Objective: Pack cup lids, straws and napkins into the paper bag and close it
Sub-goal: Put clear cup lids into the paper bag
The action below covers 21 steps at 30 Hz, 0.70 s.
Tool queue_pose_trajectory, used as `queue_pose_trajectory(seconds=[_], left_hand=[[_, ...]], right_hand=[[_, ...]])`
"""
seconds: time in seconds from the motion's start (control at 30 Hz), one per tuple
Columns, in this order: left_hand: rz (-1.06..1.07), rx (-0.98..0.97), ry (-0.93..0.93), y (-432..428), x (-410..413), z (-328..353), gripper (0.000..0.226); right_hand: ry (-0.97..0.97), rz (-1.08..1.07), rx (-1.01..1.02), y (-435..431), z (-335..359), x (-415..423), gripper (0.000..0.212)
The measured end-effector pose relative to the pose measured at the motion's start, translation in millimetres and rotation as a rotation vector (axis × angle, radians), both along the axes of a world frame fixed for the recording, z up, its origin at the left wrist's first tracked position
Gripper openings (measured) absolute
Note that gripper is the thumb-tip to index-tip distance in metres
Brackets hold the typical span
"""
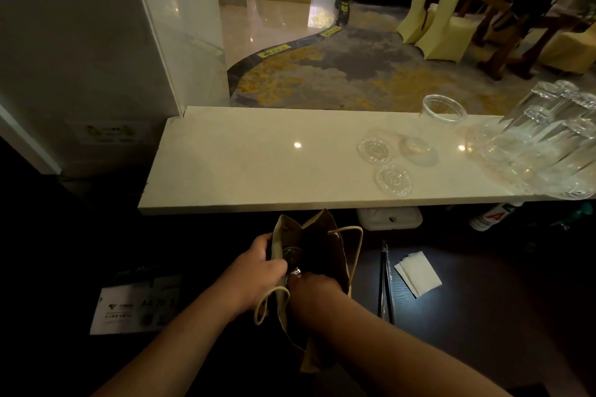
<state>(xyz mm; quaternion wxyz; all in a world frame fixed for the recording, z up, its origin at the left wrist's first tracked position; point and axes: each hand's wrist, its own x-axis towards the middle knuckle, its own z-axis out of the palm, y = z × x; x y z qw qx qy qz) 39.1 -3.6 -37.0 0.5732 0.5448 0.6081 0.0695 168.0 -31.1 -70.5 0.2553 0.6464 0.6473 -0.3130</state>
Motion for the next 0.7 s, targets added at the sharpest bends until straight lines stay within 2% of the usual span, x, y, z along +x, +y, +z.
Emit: queue_pose_trajectory(seconds=[0.3, 0.53, 0.7], left_hand=[[-0.014, 0.014, 0.015, -7, 0, 2, 0.063], [-0.02, 0.008, 0.007, -11, 1, 0, 0.063], [-0.014, 0.012, 0.009, -13, 2, 2, 0.064]], right_hand=[[0.004, -0.012, 0.001, -2, -20, -2, 0.063], [0.028, -0.038, 0.02, -7, -29, 4, 0.05], [0.022, -0.036, 0.047, -7, -36, 1, 0.056]])
